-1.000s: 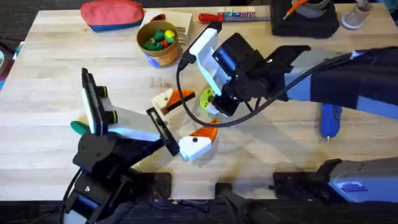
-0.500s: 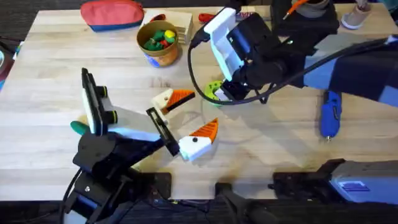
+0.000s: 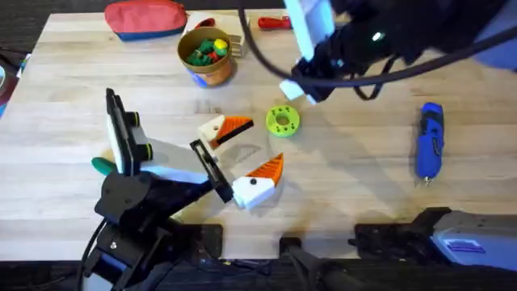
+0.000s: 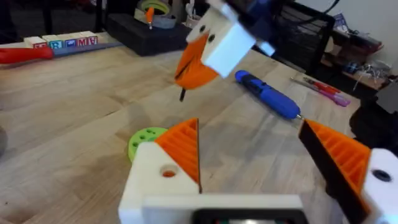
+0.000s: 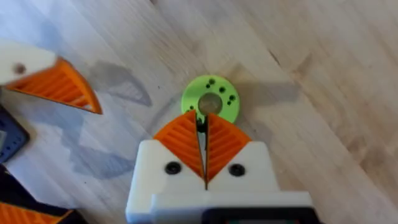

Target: Pick up the gripper from the table and insert it into the empty holder that is missing its gripper. Then pick up a screw, insert it into the mounting hole, and use the screwdriver to tighten it. Finally, clean up the table by picking up the vegetable and placing it into the bucket.

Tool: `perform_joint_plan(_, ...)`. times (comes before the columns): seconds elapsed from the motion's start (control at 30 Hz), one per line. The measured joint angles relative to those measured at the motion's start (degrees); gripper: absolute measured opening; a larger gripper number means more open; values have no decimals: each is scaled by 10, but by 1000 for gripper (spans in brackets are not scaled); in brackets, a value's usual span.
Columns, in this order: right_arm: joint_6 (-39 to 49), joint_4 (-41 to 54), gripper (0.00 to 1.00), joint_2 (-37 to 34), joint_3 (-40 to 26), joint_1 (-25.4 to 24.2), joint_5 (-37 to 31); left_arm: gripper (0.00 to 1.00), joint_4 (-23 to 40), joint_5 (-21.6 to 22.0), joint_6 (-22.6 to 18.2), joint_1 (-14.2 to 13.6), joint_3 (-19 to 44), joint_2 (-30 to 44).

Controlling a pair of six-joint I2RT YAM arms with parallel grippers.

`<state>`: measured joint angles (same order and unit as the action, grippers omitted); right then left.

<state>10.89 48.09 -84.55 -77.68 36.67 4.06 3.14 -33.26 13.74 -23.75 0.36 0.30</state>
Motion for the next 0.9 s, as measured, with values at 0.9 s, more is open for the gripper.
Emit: perform_joint_plan(0.9, -79, -52, 3, -13, -64, 124, 138, 988, 0, -6, -90, 0, 0, 0)
